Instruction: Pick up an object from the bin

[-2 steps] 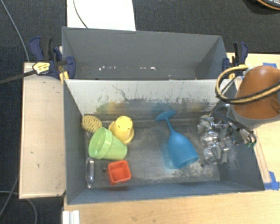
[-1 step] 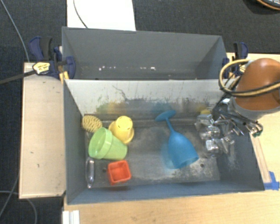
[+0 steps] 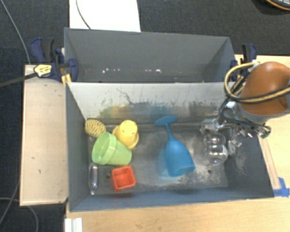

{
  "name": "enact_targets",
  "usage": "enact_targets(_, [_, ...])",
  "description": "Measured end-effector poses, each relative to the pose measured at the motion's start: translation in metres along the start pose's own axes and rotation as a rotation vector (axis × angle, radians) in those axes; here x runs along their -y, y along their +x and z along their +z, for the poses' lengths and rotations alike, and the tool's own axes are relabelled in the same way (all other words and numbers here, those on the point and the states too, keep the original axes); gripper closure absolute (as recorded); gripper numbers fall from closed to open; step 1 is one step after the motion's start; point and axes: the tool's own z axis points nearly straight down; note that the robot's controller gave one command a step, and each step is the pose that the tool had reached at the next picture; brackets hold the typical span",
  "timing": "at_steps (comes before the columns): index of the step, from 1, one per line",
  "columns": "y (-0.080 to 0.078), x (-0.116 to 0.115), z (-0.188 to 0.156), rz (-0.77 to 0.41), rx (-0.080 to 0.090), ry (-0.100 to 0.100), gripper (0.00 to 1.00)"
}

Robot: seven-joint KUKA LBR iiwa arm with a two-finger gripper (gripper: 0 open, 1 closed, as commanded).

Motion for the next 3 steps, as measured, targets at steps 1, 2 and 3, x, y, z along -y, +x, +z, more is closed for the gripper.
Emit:
enact_targets(1, [0.009, -0.017, 0.002, -0.225, -0.012, -0.031, 1.0])
enact_targets(2, [0.009, -0.017, 0.002, -0.224, -0.012, -0.031, 1.0])
enact_targets(3, [0.01, -0.019, -0.023, -0.221, -0.016, -0.036, 1.0])
